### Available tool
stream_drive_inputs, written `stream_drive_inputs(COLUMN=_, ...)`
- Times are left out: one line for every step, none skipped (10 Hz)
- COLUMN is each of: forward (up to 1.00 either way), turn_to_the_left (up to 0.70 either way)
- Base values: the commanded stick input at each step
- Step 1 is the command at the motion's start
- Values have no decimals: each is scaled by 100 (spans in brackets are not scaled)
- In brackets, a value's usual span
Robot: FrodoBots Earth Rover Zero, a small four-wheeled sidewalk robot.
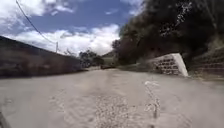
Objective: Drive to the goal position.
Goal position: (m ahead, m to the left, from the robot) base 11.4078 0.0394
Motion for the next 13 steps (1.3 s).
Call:
stream_drive_inputs(forward=100, turn_to_the_left=0)
stream_drive_inputs(forward=100, turn_to_the_left=0)
stream_drive_inputs(forward=100, turn_to_the_left=0)
stream_drive_inputs(forward=100, turn_to_the_left=0)
stream_drive_inputs(forward=100, turn_to_the_left=0)
stream_drive_inputs(forward=100, turn_to_the_left=0)
stream_drive_inputs(forward=100, turn_to_the_left=0)
stream_drive_inputs(forward=100, turn_to_the_left=0)
stream_drive_inputs(forward=100, turn_to_the_left=0)
stream_drive_inputs(forward=100, turn_to_the_left=0)
stream_drive_inputs(forward=100, turn_to_the_left=0)
stream_drive_inputs(forward=100, turn_to_the_left=0)
stream_drive_inputs(forward=100, turn_to_the_left=0)
